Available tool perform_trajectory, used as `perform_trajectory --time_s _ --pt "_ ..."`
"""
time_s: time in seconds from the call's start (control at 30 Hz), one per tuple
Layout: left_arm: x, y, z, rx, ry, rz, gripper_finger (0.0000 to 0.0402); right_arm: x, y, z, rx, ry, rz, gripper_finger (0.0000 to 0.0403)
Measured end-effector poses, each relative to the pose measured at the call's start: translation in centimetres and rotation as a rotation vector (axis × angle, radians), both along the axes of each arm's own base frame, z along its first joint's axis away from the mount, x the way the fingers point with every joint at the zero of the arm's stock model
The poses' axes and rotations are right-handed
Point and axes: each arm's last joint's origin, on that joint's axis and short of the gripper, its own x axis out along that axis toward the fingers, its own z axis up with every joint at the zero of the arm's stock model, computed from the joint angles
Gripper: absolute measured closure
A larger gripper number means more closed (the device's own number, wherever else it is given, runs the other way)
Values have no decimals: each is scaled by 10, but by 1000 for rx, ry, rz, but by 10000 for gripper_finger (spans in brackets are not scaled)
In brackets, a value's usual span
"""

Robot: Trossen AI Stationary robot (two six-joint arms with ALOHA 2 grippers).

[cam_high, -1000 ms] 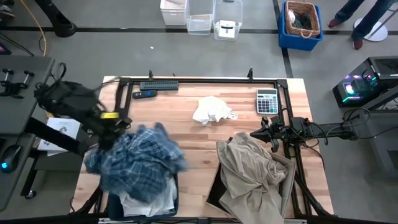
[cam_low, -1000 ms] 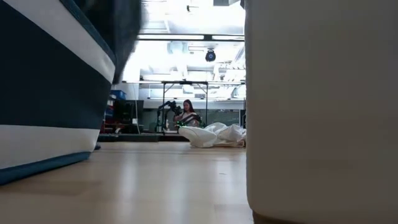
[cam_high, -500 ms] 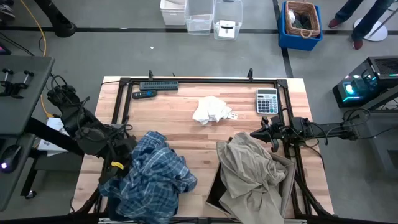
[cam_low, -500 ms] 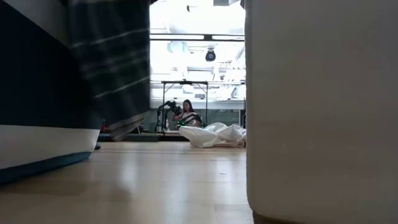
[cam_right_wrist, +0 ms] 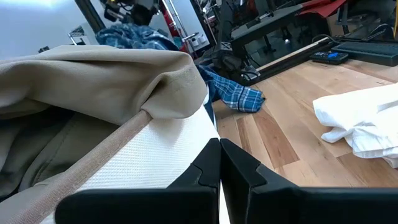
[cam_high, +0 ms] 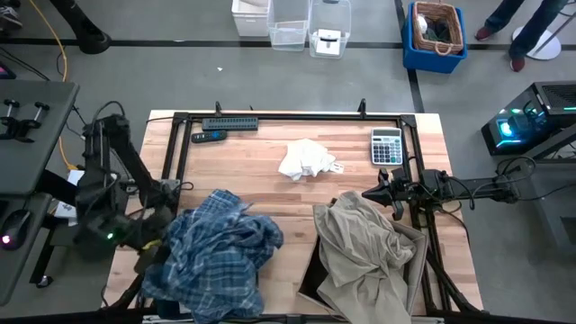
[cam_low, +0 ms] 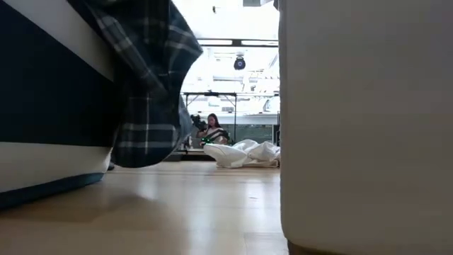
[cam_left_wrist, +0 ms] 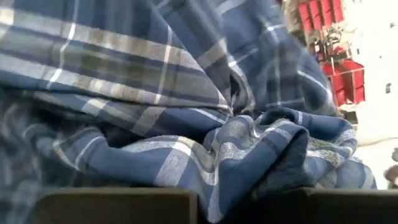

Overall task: Sort clothes
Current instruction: Put the blue checkered shirt into the blue bin

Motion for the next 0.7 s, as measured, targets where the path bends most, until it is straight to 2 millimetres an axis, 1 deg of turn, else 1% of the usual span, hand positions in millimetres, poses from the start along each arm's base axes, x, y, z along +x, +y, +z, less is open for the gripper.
perform_trajectory --time_s 0.07,0.13,0.23,0.3,0.43,0.5,0.6,0.7 --pt "-10 -2 -4 -49 87 -22 373 0 0 0 0 0 0 402" --pt "-19 -1 -11 -64 222 -50 373 0 0 0 0 0 0 402" --pt "-28 4 -26 17 436 -41 373 0 0 0 0 0 0 402" --pt "-30 5 -34 81 535 -26 373 0 0 0 0 0 0 402" --pt "-25 -4 -46 172 619 -45 373 0 0 0 0 0 0 402" --pt "-21 -11 -56 205 650 -59 373 0 0 0 0 0 0 402" --pt "-10 -20 -79 216 670 -48 373 0 0 0 0 0 0 402" --pt "6 -26 -104 204 655 -48 373 0 0 0 0 0 0 402"
